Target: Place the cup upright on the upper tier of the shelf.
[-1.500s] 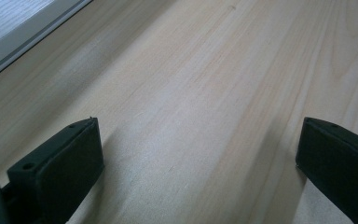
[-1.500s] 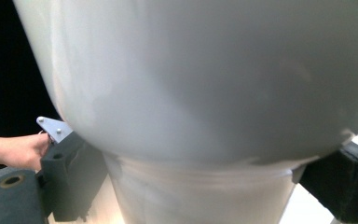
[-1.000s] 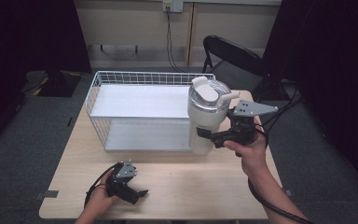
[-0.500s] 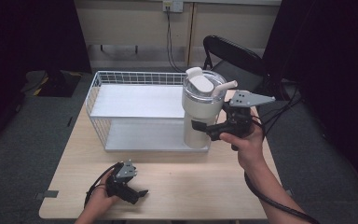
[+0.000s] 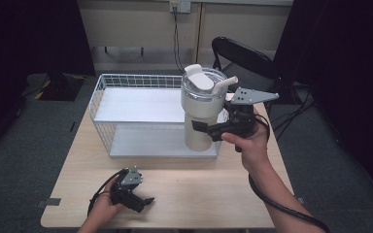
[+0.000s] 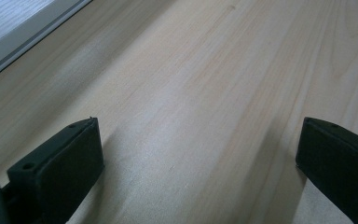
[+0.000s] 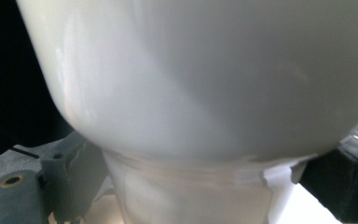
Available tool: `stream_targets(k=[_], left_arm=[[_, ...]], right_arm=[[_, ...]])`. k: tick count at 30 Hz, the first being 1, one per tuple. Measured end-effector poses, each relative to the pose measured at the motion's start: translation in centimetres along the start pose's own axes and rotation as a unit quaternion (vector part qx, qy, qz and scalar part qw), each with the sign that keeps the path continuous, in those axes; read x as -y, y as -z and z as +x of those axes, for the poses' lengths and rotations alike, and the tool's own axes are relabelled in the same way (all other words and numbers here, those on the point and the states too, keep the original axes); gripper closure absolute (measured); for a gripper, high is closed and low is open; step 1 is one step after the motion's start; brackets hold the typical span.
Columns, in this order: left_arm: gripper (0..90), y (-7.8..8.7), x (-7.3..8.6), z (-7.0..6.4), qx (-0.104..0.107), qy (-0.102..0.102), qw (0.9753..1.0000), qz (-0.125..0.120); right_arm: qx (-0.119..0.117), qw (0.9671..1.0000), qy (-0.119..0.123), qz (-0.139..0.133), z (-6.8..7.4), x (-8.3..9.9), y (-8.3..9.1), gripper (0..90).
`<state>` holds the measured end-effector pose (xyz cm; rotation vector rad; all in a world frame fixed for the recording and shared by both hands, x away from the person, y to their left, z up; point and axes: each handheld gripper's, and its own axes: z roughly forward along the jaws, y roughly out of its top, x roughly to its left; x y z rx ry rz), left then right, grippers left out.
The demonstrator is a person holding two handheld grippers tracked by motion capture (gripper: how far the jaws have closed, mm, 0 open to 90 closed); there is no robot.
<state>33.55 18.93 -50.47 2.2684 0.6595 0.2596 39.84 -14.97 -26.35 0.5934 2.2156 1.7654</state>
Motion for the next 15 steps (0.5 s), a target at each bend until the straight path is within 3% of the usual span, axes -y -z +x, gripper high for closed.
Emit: stream_targets(k=[15], left_arm=[[0.0, 0.0, 0.0, 0.0, 0.000, 0.000, 1.0000, 0.000]], right_arm=[[0.005, 1.0000, -0.002, -0.002, -0.4, -1.6, -0.6, 9.8]])
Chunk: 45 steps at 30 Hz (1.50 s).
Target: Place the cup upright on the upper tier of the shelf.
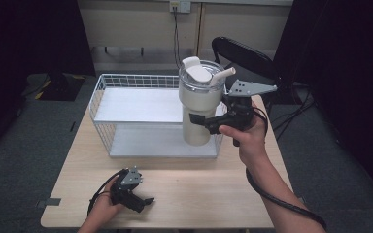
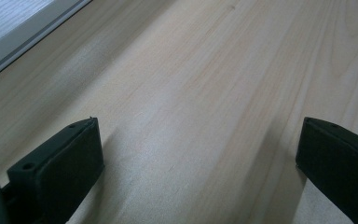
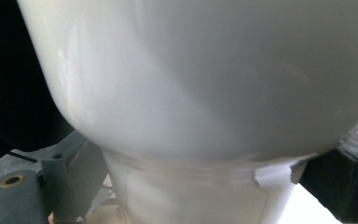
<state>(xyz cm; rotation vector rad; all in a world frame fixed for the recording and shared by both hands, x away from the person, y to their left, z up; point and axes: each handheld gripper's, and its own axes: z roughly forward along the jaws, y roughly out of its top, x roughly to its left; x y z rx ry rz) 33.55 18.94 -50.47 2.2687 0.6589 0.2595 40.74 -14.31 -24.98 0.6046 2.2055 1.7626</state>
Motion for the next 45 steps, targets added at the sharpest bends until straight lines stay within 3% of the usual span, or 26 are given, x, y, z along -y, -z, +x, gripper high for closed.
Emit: stream_targets(k=[22, 45], left_arm=[[0.0, 0.0, 0.0, 0.0, 0.002, -0.002, 1.0000, 0.000], [0.0, 0.1, 0.0, 0.1, 0.004, -0.005, 1.0000, 0.002]], right_arm=[[0.018, 0.9998, -0.002, -0.005, -0.7, -2.3, -1.5, 9.8], [0.038, 0.9992, -0.014, -0.006, -2.3, -2.6, -3.3, 9.8]])
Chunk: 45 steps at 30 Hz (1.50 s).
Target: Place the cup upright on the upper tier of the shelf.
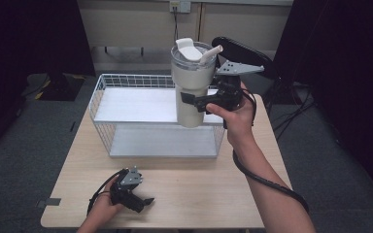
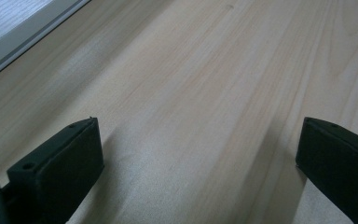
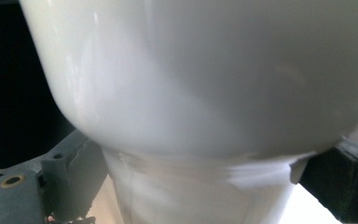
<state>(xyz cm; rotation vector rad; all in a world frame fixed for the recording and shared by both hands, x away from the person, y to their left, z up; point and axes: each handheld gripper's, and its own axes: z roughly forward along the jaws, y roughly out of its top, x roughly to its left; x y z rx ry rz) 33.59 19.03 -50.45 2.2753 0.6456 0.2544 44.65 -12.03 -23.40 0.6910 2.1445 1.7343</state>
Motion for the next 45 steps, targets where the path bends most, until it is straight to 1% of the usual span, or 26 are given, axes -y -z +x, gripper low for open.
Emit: stream_targets(k=[3, 6, 10, 13, 16, 22, 25, 27, 29, 33, 36, 45], left_arm=[[0.0, 0.0, 0.0, 0.0, 0.000, 0.000, 1.0000, 0.000], [0.0, 0.0, 0.0, 0.0, 0.001, 0.000, 1.0000, 0.000], [0.0, 0.0, 0.0, 0.0, 0.001, -0.001, 1.0000, 0.000], [0.0, 0.0, 0.0, 0.0, 0.001, -0.001, 1.0000, -0.001], [0.0, 0.0, 0.0, 0.0, 0.001, -0.001, 1.0000, -0.001], [0.0, 0.0, 0.0, 0.0, 0.001, -0.001, 1.0000, -0.001], [0.0, 0.0, 0.0, 0.0, 0.001, -0.001, 1.0000, -0.001], [0.0, 0.0, 0.0, 0.0, 0.001, -0.001, 1.0000, -0.001], [0.0, 0.0, 0.0, 0.0, 0.001, 0.000, 1.0000, -0.001], [0.0, 0.0, 0.0, 0.0, 0.001, -0.001, 1.0000, -0.001], [0.0, 0.0, 0.0, 0.0, 0.001, -0.001, 1.0000, -0.001], [0.0, 0.0, 0.0, 0.0, 0.002, -0.001, 1.0000, -0.001]], right_arm=[[-0.001, 1.0000, -0.006, -0.002, -0.2, 0.0, -0.1, 9.8], [0.002, 1.0000, -0.003, -0.001, -0.5, -0.1, -0.3, 9.8], [0.002, 1.0000, -0.007, -0.001, -0.7, -0.2, -0.6, 9.8], [0.005, 1.0000, -0.002, 0.000, -0.8, -0.3, -0.9, 9.8], [0.004, 1.0000, -0.005, -0.005, -1.0, -0.3, -1.2, 9.8], [0.011, 0.9999, -0.004, 0.000, -1.2, -0.3, -1.6, 9.8], [0.011, 0.9999, -0.006, -0.003, -1.4, -0.3, -1.8, 9.8], [0.011, 0.9999, -0.006, 0.000, -1.4, -0.4, -2.0, 9.8], [0.012, 0.9999, 0.001, 0.002, -1.5, -0.5, -2.3, 9.8], [0.013, 0.9999, -0.007, -0.001, -1.7, -0.4, -2.7, 9.8], [0.017, 0.9998, -0.001, 0.004, -1.7, -0.4, -3.0, 9.8], [0.023, 0.9997, -0.001, 0.011, -2.1, -0.2, -4.1, 9.8]])
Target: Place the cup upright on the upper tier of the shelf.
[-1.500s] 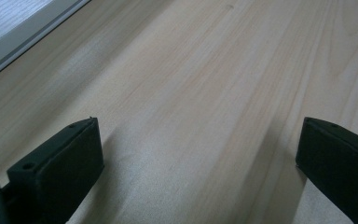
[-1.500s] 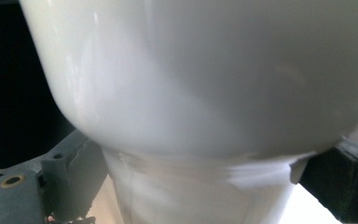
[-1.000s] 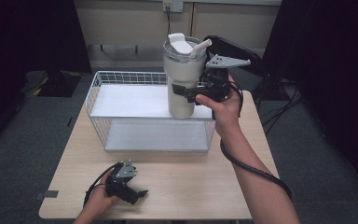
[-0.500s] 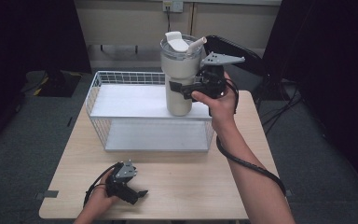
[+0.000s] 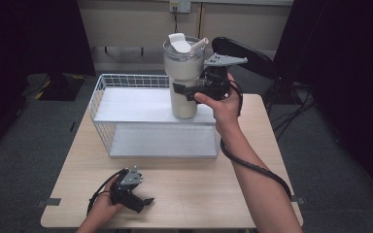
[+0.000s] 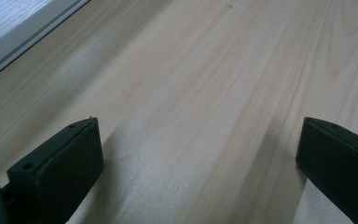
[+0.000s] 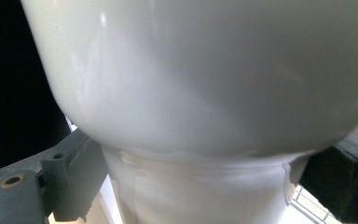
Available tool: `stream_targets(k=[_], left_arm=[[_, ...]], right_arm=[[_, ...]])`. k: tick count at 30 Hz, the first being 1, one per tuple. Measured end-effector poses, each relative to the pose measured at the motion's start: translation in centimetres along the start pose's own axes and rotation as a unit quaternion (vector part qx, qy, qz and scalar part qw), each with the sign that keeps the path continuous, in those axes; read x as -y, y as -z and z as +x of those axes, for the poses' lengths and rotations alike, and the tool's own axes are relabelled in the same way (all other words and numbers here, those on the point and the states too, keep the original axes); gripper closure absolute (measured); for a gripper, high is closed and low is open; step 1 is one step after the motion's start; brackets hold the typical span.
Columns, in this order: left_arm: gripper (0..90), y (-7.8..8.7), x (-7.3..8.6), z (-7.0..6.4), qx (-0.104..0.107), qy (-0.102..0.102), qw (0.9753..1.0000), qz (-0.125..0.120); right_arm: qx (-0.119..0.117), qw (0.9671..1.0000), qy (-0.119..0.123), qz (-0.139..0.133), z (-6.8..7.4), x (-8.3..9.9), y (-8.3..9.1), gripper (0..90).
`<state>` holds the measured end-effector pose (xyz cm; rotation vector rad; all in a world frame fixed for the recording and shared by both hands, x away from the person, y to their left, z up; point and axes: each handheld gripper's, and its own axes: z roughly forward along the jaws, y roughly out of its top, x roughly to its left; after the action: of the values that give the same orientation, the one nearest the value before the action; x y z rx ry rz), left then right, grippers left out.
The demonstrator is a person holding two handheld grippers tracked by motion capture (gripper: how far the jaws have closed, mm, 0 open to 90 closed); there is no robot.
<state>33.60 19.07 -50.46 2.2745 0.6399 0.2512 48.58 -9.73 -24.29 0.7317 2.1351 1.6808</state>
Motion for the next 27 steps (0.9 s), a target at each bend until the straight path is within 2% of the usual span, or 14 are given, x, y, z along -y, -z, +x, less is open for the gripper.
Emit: stream_targets(k=[8, 14, 27], left_arm=[[0.0, 0.0, 0.0, 0.0, 0.000, 0.000, 1.0000, 0.000], [0.0, 0.0, 0.0, 0.0, 0.000, 0.000, 1.0000, 0.000], [0.0, 0.0, 0.0, 0.0, 0.000, 0.000, 1.0000, 0.000]], right_arm=[[0.004, 1.0000, -0.004, 0.005, -0.4, 0.7, -1.2, 9.7], [0.002, 0.9999, -0.011, -0.003, -0.6, 0.8, -1.5, 9.7], [-0.001, 0.9999, 0.008, 0.008, -0.4, 0.9, -1.1, 9.2]])
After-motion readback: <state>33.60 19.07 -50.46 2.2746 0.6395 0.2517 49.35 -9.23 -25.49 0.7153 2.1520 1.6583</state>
